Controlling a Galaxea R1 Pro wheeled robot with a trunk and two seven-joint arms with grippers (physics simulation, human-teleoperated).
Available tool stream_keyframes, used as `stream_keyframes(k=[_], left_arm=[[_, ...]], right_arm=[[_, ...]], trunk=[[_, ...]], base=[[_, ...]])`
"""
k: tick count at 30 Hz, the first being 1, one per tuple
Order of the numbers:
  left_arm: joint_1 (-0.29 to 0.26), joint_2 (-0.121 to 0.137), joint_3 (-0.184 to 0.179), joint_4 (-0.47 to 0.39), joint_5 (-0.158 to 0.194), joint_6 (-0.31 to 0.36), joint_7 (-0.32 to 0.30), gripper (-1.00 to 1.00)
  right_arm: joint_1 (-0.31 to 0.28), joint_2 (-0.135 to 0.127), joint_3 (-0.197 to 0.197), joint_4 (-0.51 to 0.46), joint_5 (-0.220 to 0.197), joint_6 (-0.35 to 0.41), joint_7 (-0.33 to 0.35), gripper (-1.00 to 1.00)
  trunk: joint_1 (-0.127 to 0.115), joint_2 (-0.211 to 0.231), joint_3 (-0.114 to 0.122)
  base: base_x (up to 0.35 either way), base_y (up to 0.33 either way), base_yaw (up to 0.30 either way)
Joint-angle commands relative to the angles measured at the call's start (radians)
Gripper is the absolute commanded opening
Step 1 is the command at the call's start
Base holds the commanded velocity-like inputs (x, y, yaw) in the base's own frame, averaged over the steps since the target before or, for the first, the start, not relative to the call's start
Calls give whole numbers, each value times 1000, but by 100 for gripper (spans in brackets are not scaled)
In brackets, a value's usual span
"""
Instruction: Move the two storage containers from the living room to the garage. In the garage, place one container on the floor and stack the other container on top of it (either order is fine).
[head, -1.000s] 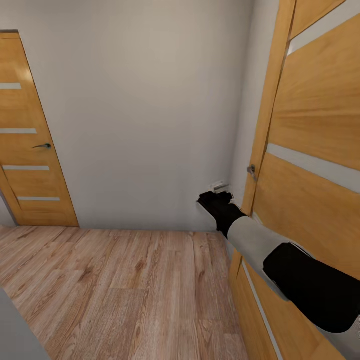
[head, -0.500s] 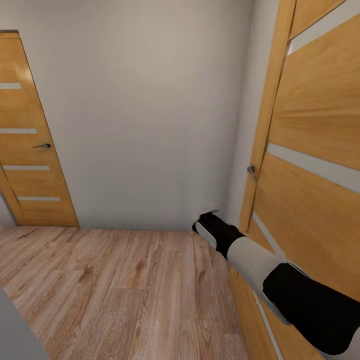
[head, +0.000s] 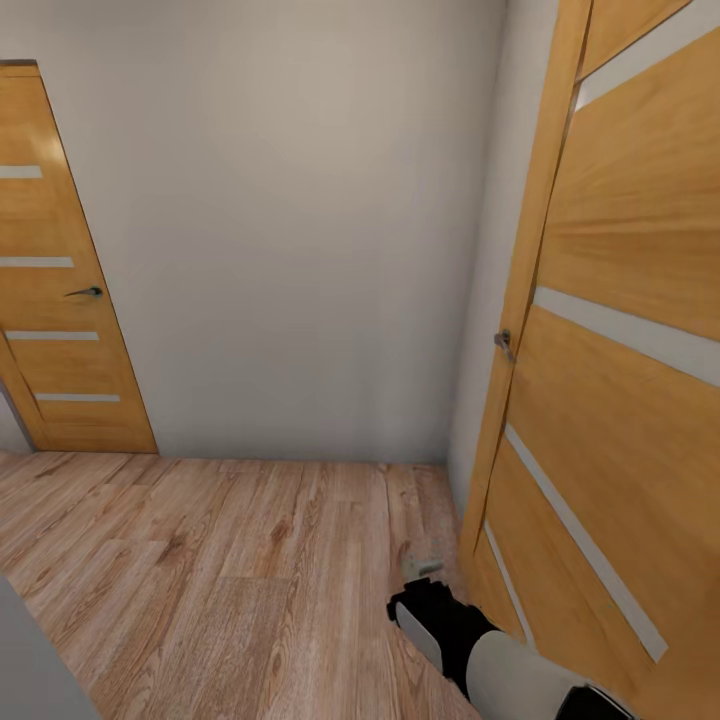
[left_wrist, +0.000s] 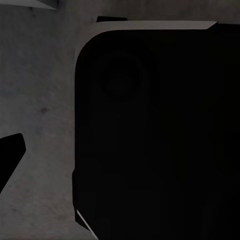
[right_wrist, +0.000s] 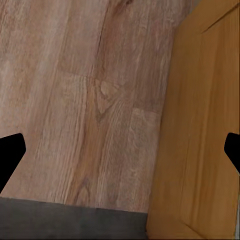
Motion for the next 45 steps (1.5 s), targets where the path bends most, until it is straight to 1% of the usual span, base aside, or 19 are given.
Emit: stream_keyframes(k=[1,4,8,10,11,12,15,22,26,30,31,32,37,40,45], left_arm=[[0,0,1,1,5,-3,-1,100],[0,0,1,1,5,-3,-1,100],[0,0,1,1,5,-2,-2,100],[0,0,1,1,5,-2,-2,100],[0,0,1,1,5,-2,-2,100],[0,0,1,1,5,-2,-2,100],[0,0,1,1,5,-2,-2,100],[0,0,1,1,5,-2,-2,100],[0,0,1,1,5,-2,-2,100],[0,-1,1,1,5,-2,-2,100],[0,-1,1,1,5,-2,-2,100],[0,0,1,1,5,-2,-2,100],[0,0,1,1,5,-2,-2,100],[0,0,1,1,5,-2,-2,100],[0,0,1,1,5,-2,-2,100]], right_arm=[[10,0,7,17,-1,-11,-3,100],[27,0,7,68,5,-47,20,100],[66,0,7,175,8,-105,125,100],[80,0,7,230,8,-140,158,100],[85,0,8,243,8,-151,163,100],[101,0,8,277,8,-186,174,100],[143,0,8,315,12,-241,183,100],[222,0,8,328,54,-271,184,100],[280,0,8,331,61,-298,184,100],[320,0,8,333,62,-313,184,100],[329,-5,8,333,62,-318,184,100],[343,-17,8,333,62,-329,184,100],[373,-48,8,333,61,-357,184,100],[415,-75,7,333,60,-379,184,100],[467,-100,7,333,59,-412,185,100]], trunk=[[0,-1,-1],[0,-1,-1],[0,-1,-1],[0,-1,-1],[0,-1,-1],[0,-1,-1],[0,-1,-1],[0,-1,-1],[0,-1,-1],[0,-1,-1],[0,-1,-1],[0,-1,-1],[0,-1,-1],[0,-1,-1],[0,-1,-1]], base=[[0,0,0],[0,0,0],[0,0,0],[0,0,0],[0,0,0],[0,0,0],[0,0,0],[0,0,0],[0,0,0],[0,0,0],[0,0,0],[0,0,0],[0,0,0],[0,0,0],[0,0,0]])
